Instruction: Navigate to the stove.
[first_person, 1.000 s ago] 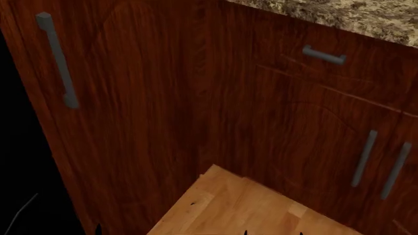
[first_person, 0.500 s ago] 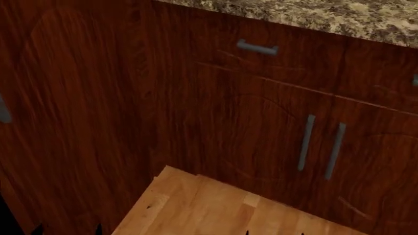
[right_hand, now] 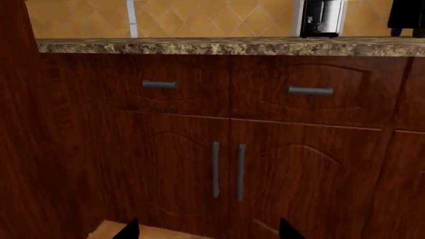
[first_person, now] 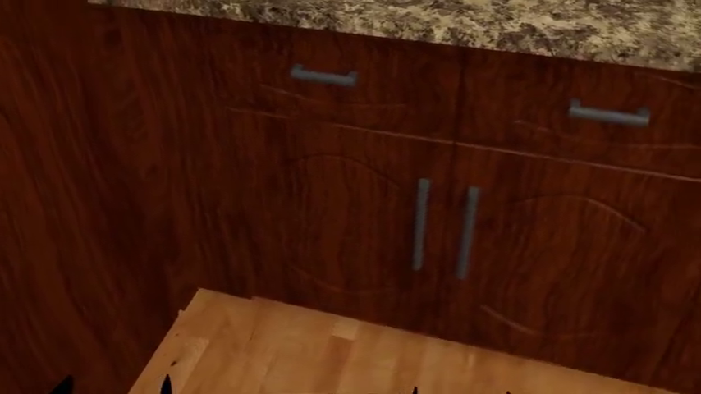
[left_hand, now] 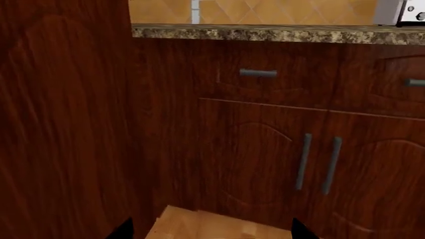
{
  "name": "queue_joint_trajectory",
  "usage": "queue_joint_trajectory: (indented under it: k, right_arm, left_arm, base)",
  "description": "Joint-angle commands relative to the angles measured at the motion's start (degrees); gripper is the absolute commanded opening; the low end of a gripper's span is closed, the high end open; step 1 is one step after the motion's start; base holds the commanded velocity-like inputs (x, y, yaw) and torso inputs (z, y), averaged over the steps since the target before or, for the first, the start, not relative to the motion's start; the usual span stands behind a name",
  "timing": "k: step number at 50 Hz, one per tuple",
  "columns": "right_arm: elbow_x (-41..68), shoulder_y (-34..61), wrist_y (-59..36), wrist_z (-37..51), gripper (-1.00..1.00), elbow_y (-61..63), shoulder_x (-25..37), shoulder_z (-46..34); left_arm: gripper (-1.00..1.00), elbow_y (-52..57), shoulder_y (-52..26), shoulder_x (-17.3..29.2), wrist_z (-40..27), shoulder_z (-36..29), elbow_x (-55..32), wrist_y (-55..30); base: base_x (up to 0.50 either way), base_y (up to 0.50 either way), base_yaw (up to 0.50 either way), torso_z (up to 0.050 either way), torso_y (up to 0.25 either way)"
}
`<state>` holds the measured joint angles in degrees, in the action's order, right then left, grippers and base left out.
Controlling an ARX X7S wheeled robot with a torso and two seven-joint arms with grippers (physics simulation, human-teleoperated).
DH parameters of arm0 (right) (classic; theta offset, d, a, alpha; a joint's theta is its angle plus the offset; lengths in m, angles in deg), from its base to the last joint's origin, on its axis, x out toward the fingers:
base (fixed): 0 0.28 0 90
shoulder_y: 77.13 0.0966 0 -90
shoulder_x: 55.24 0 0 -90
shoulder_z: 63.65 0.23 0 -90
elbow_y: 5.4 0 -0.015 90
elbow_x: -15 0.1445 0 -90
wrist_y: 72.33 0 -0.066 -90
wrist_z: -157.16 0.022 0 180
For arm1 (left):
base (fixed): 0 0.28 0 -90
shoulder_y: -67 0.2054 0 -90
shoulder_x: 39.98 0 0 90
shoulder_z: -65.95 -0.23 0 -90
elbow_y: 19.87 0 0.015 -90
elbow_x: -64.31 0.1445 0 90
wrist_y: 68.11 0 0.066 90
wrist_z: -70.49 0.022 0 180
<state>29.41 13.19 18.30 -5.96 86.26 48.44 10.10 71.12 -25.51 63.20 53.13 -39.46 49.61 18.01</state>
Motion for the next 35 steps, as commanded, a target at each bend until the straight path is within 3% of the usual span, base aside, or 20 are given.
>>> queue_joint_trajectory:
  k: [1,35]
  right_arm:
    - [-1.02,0.21,-0.38,-1.06,1.00,-0.18,-0.88,1.32]
    - [-1.82,-0.02,0.87,-0.51,1.00,0.11,-0.17,-0.34]
  left_arm:
    - [1.00,-0.38,0.28,-0.70,2.44,0.66,0.40,2.26]
    - [1.00,-0.29,0.19,-0.06,1.75,-0.05,-0.19,2.46]
  base:
    - [0.00,0.00,-0.50,0.000,0.000]
    - [-0.01,0.00,-0.47,0.000,0.000]
